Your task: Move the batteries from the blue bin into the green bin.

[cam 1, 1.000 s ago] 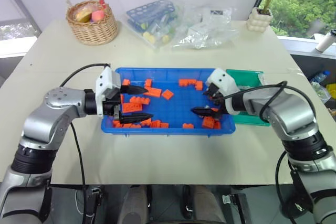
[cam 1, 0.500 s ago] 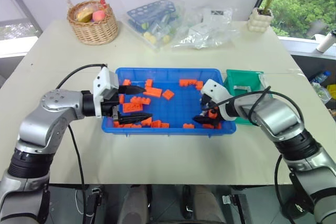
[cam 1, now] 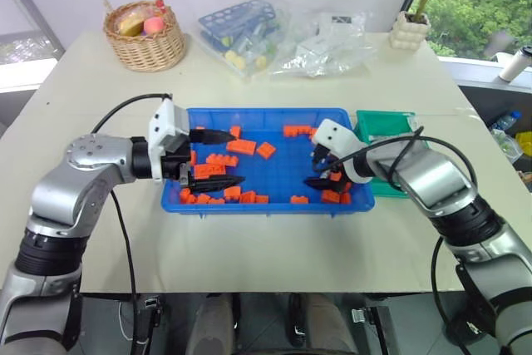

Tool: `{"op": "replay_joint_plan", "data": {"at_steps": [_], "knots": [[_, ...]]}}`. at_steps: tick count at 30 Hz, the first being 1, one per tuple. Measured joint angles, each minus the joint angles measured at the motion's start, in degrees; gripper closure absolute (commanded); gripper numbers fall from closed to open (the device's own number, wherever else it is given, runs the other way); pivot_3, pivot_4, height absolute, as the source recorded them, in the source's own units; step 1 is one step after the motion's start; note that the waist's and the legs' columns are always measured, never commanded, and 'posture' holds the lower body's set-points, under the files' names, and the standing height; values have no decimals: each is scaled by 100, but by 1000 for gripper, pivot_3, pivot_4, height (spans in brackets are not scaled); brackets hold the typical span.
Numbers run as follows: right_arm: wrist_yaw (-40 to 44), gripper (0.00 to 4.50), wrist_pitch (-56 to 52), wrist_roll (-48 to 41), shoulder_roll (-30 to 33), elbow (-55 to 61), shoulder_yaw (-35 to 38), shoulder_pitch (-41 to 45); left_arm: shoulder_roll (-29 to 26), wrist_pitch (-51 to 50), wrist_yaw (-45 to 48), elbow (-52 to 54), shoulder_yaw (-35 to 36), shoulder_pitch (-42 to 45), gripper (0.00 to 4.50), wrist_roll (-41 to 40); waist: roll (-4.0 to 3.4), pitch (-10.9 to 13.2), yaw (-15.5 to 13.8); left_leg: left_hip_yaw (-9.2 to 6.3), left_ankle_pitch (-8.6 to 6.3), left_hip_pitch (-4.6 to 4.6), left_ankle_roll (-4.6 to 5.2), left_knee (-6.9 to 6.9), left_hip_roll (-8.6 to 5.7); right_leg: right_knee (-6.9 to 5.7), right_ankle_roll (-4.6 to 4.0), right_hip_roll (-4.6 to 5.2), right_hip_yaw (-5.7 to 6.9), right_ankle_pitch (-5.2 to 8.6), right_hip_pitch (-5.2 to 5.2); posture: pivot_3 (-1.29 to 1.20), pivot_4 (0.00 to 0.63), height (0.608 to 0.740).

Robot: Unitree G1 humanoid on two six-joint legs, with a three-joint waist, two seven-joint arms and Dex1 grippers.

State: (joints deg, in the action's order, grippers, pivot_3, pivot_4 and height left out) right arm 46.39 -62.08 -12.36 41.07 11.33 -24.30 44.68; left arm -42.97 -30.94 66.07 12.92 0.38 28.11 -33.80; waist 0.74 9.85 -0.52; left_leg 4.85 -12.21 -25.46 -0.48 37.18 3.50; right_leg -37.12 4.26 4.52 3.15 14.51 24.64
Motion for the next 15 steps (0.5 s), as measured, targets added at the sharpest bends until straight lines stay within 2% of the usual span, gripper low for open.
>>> {"op": "replay_joint_plan", "data": {"at_steps": [3, 8, 11, 15], "knots": [[751, 84, 588, 3, 178, -65, -219, 498, 52, 13, 33, -122, -92, 1, 0, 32, -2, 1, 7, 1, 0, 0, 0, 1, 0, -1, 0, -1, 0, 0, 3, 0, 150, 736], [2712, 84, 3714, 882, 536, -1611, -976, 1639, 81, 61, 66, -156, -137, 13, 0, 71, -1, 2, 19, 2, 0, 2, 0, 0, -1, 4, 2, -2, -1, 2, -1, 0, 150, 736], [3440, 84, 5098, 1308, 245, -2866, -1275, 1977, 73, 61, 27, -136, -111, -54, 0, 72, 0, 2, 36, 4, 0, 3, 0, 1, 0, -2, 4, -2, -2, 2, 0, 0, 150, 736], [3952, 84, 6642, 1862, -58, -4121, -1468, 2344, 68, 55, -39, -20, -67, -169, 0, 65, -2, 5, 106, 4, 1, 1, -1, -2, 1, -7, 4, -3, -1, 1, 3, 0, 150, 736]]}}
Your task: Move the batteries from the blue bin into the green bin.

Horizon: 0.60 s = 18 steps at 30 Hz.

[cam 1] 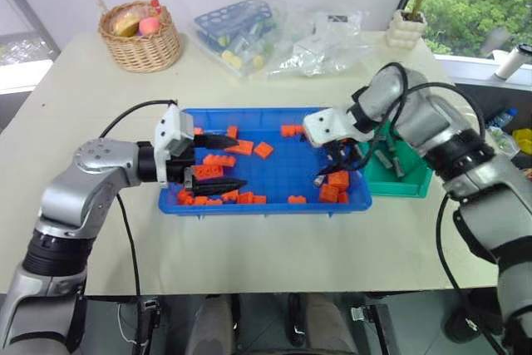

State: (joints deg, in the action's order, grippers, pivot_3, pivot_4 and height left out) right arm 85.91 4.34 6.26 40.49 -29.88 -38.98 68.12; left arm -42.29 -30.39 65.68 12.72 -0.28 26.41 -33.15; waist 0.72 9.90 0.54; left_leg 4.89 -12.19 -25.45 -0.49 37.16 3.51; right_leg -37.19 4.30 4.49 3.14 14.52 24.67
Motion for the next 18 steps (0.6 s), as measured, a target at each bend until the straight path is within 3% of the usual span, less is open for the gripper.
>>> {"op": "replay_joint_plan", "data": {"at_steps": [7, 18], "knots": [[235, 84, 1757, 723, -421, -1132, -101, 191, -102, -68, -204, 249, 214, -213, 0, -44, -2, 1, 29, 1, 1, 4, -2, -2, 3, -3, 0, -1, 0, 0, 0, 0, 150, 736], [27, 84, 2661, 1164, -826, -1590, -94, 136, -157, -205, -387, 444, 347, -376, 0, -202, -2, 1, -2, -2, 3, 5, -5, 4, 1, -3, -1, 2, 1, 0, -7, 0, 150, 736]]}}
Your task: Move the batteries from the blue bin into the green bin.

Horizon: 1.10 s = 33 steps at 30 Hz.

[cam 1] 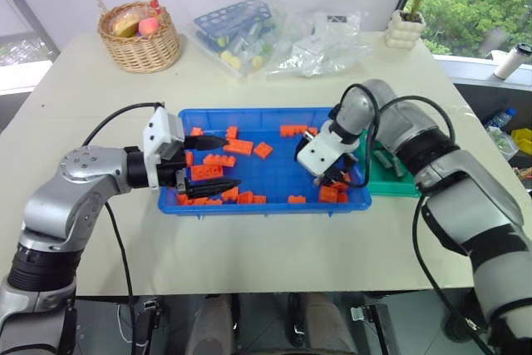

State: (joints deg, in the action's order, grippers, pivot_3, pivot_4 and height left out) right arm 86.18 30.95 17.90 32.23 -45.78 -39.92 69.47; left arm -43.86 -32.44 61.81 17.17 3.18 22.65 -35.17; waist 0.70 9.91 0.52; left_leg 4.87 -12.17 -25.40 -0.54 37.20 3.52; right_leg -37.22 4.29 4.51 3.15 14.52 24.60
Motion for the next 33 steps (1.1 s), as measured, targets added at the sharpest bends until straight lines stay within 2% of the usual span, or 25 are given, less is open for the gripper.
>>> {"op": "replay_joint_plan", "data": {"at_steps": [5, 13, 16, 22, 30, 33], "knots": [[-158, 84, 331, 152, -32, -140, 1, 2, -9, -82, -41, 0, 0, 24, 0, -40, 0, 0, -4, -1, 0, 2, 0, 0, -1, 1, 0, 0, 0, 0, -3, 0, 150, 736], [-851, 84, 841, 643, -234, -855, 34, 184, -10, -85, -55, 0, -2, 69, 0, -43, 3, -2, 8, -1, 1, 9, -1, 0, -1, 0, 0, 0, 0, 0, -11, 0, 150, 736], [-869, 925, 878, 701, -245, -958, 52, 202, -10, -85, -54, 0, -2, 68, 0, -43, 3, -3, 7, -2, 1, 11, -2, 1, -1, 0, 0, 0, 0, 0, -13, 0, 150, 736], [-752, 3701, 803, 783, -243, -1093, 91, 184, -9, -82, -52, -1, -2, 69, 0, -43, 3, -3, 32, -1, 1, 13, -2, -1, 0, -2, 0, -1, 0, 0, -12, 0, 150, 736], [-631, 3701, 414, 641, -260, -1068, 380, 51, -9, -73, -14, -19, -2, 69, 0, -42, 3, -3, 26, 0, 1, 12, -2, -1, 0, -2, 0, -1, 0, 0, -12, 0, 150, 736], [-564, 3701, -126, 299, -231, -702, 743, -182, -9, -68, 16, -28, -7, 69, 0, -40, 1, -2, 25, -1, 1, 11, -2, -1, 0, -2, 0, -1, -1, 0, -11, 0, 150, 736]]}}
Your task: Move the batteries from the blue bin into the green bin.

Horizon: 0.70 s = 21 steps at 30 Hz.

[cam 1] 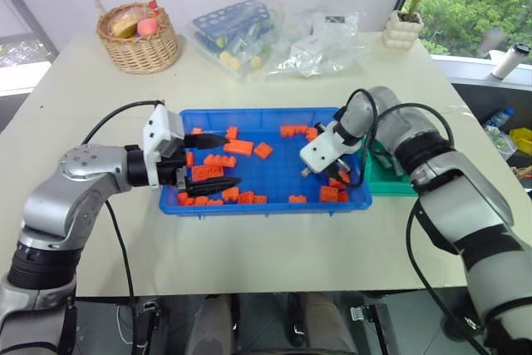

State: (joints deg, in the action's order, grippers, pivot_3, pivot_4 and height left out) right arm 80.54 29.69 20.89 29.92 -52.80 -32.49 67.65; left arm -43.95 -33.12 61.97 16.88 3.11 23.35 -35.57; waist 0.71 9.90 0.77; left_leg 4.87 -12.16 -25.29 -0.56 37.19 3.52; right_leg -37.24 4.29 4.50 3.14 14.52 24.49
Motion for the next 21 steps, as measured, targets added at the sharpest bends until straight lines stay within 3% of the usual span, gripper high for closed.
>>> {"op": "replay_joint_plan", "data": {"at_steps": [4, 7, 11, 18, 20, 21], "knots": [[-91, 3701, -2153, -1064, 42, 1747, 1124, -590, 8, 19, 4, -5, -6, 2, 0, 1, -5, 3, -9, -1, 0, -4, 0, -1, 2, -8, 0, 1, 0, 0, 7, 0, 150, 736], [-711, 3701, -4212, -1691, 247, 3521, 2162, -1142, 12, 35, -10, -64, 16, -14, 0, 2, -3, 2, -62, -7, 0, -6, -1, 0, -1, -6, 0, 5, 5, 0, 4, 0, 150, 736], [-1617, 3701, -6003, -1943, 626, 4815, 3194, -1987, 2, 96, -33, -185, 84, -24, 0, 6, -2, 1, -159, -4, -1, -7, 0, 4, -4, 0, -2, 11, 5, 0, 3, 0, 150, 736], [-2831, 3701, -7647, -1999, 1342, 5948, 4566, -3324, -101, 222, 40, -575, 257, -64, 0, 48, -4, 1, -100, 0, -1, -3, 1, -6, -3, 5, -2, 6, 4, 1, 7, 0, 150, 736], [-2994, 3189, -7862, -2114, 1366, 6218, 4728, -3658, -99, 264, 74, -702, 252, -25, 0, 73, -4, 1, -82, -1, -1, -2, 1, -8, 0, 4, -3, 1, 4, 1, 7, 0, 150, 736], [-3099, 2730, -7961, -2198, 1335, 6336, 4750, -3832, -98, 272, 97, -803, 249, 11, 0, 114, -4, 1, -73, -1, -1, -3, 1, -7, -1, 4, -2, 1, 4, 1, 7, 0, 150, 736]]}}
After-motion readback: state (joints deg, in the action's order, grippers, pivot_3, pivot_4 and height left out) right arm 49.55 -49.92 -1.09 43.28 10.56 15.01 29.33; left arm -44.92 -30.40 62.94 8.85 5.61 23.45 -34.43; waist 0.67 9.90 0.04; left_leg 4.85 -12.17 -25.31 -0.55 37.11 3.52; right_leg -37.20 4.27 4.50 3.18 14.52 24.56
